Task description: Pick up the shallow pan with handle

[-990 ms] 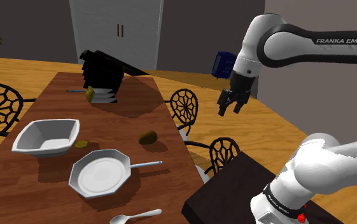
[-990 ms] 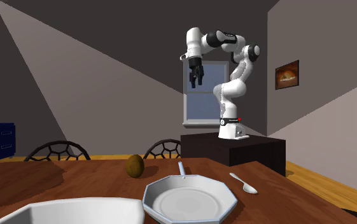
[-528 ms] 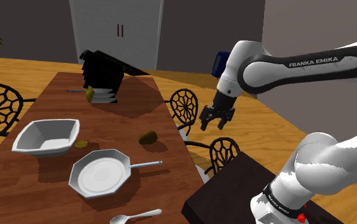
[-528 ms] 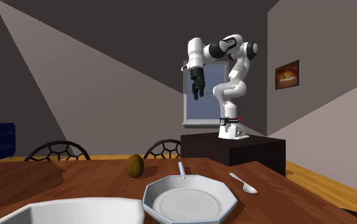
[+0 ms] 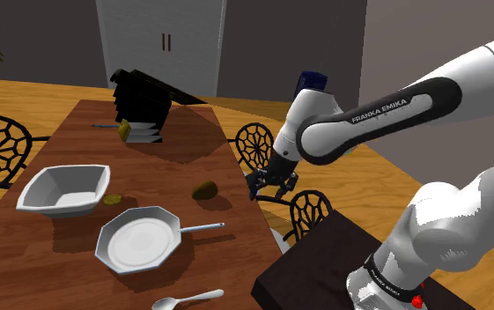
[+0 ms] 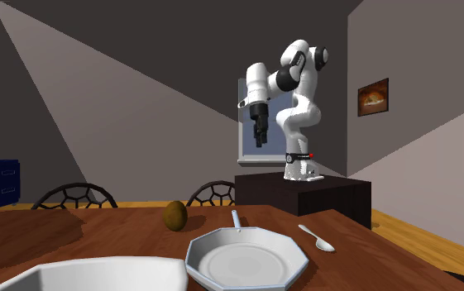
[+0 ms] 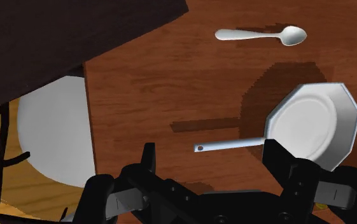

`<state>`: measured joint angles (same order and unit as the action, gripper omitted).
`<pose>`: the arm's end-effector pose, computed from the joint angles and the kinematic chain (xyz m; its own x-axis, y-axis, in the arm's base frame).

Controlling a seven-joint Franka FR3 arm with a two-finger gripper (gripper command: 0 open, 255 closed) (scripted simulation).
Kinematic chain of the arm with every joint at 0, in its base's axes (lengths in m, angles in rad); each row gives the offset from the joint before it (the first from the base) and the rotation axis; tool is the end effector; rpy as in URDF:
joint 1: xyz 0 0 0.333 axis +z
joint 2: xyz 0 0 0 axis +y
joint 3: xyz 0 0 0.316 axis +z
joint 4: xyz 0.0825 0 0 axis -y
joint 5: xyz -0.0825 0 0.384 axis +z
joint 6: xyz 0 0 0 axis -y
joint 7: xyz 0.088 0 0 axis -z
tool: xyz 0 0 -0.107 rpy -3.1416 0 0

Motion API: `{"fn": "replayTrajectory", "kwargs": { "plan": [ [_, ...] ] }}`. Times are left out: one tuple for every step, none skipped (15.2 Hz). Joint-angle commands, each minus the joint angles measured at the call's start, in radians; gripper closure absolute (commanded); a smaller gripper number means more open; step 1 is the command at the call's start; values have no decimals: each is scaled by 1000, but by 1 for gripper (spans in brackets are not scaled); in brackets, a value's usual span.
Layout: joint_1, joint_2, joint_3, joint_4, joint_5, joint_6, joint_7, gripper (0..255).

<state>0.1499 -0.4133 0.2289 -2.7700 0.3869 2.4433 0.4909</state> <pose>0.3510 0.1334 0.3396 0.9162 -0.3997 -0.0282 -0.3976 -0.8982 -0.1874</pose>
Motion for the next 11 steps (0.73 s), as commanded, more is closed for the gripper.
{"fn": "replayTrajectory", "kwargs": {
  "plan": [
    [16,89,23,12,40,100,24,0],
    [24,134,33,22,58,146,35,0],
    [31,180,43,34,76,191,45,0],
    [39,227,52,48,92,235,55,0],
    [46,275,60,63,108,278,64,0],
    [53,322,68,81,123,319,72,0],
    [59,370,75,101,137,359,81,0],
    [66,417,82,122,150,397,89,0],
    [72,465,87,144,161,433,98,0],
    [79,511,92,169,171,467,106,0],
    [84,558,97,194,178,500,116,0]
  ]
}}
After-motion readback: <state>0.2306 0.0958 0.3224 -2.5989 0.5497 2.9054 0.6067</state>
